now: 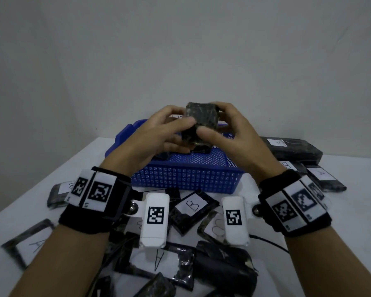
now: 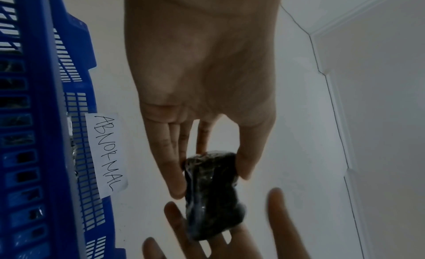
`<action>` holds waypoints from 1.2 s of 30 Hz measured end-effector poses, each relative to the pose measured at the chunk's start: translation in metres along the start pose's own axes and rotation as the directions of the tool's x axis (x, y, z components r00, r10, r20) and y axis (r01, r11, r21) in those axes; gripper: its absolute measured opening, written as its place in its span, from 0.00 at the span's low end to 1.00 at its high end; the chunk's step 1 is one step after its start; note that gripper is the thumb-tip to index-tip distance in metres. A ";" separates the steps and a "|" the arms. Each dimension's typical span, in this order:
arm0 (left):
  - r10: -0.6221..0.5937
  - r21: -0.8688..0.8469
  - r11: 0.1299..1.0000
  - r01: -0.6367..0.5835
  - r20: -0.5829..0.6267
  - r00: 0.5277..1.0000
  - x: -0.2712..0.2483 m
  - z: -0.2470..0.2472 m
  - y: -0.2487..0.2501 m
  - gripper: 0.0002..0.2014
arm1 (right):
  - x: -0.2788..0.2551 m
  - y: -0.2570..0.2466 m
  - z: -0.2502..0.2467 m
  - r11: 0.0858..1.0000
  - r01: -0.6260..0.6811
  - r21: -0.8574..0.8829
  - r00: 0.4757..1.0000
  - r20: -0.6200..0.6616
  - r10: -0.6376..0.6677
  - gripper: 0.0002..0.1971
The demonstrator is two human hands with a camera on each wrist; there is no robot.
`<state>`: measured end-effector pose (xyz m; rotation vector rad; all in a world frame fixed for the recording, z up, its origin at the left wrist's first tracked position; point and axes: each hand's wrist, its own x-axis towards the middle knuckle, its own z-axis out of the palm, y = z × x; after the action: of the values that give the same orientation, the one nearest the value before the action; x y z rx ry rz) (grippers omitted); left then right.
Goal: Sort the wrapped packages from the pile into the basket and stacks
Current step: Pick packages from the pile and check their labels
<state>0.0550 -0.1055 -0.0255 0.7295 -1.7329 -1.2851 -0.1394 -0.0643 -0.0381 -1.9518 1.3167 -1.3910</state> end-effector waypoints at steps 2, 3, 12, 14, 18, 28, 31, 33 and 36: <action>0.086 0.031 0.996 -0.086 -0.008 0.996 0.000 -0.002 -0.002 0.28 | 0.000 -0.005 0.001 0.966 -0.123 0.226 0.992 0.033 0.118 0.23; 0.120 0.047 0.992 -0.120 0.007 0.993 -0.001 -0.003 -0.002 0.29 | 0.000 -0.008 0.003 0.935 -0.165 0.315 0.986 0.025 0.166 0.19; 0.155 0.123 0.981 -0.153 -0.007 0.988 0.002 -0.004 -0.001 0.17 | 0.002 -0.006 0.007 0.986 -0.055 0.159 0.984 -0.159 0.080 0.13; 0.211 0.135 0.969 -0.206 -0.022 0.977 0.002 -0.008 -0.002 0.22 | 0.001 -0.009 0.004 0.937 -0.159 0.311 0.981 -0.054 0.185 0.16; 0.332 0.189 0.926 -0.326 0.001 0.943 0.001 -0.010 -0.001 0.26 | 0.001 -0.013 0.000 0.821 -0.335 0.463 0.939 0.095 0.330 0.21; 0.148 0.134 0.981 -0.141 -0.044 0.988 0.002 -0.004 0.001 0.11 | 0.000 -0.010 0.004 0.945 0.002 0.326 0.974 -0.215 0.072 0.09; 0.097 0.137 0.986 -0.098 0.009 0.995 0.003 -0.006 -0.004 0.12 | 0.001 -0.010 0.002 0.930 -0.016 0.366 0.992 -0.114 0.062 0.18; 0.153 0.153 0.976 -0.152 0.002 0.988 0.003 -0.008 -0.007 0.11 | 0.003 -0.010 0.002 0.886 -0.106 0.451 0.985 -0.077 0.157 0.17; 0.196 0.162 0.968 -0.193 -0.001 0.981 0.003 -0.008 -0.006 0.08 | 0.005 -0.005 0.000 0.854 -0.161 0.496 0.964 -0.105 0.243 0.10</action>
<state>0.0606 -0.1136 -0.0295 0.6414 -1.8608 -1.0118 -0.1362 -0.0663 -0.0315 -1.3513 1.0670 -1.6114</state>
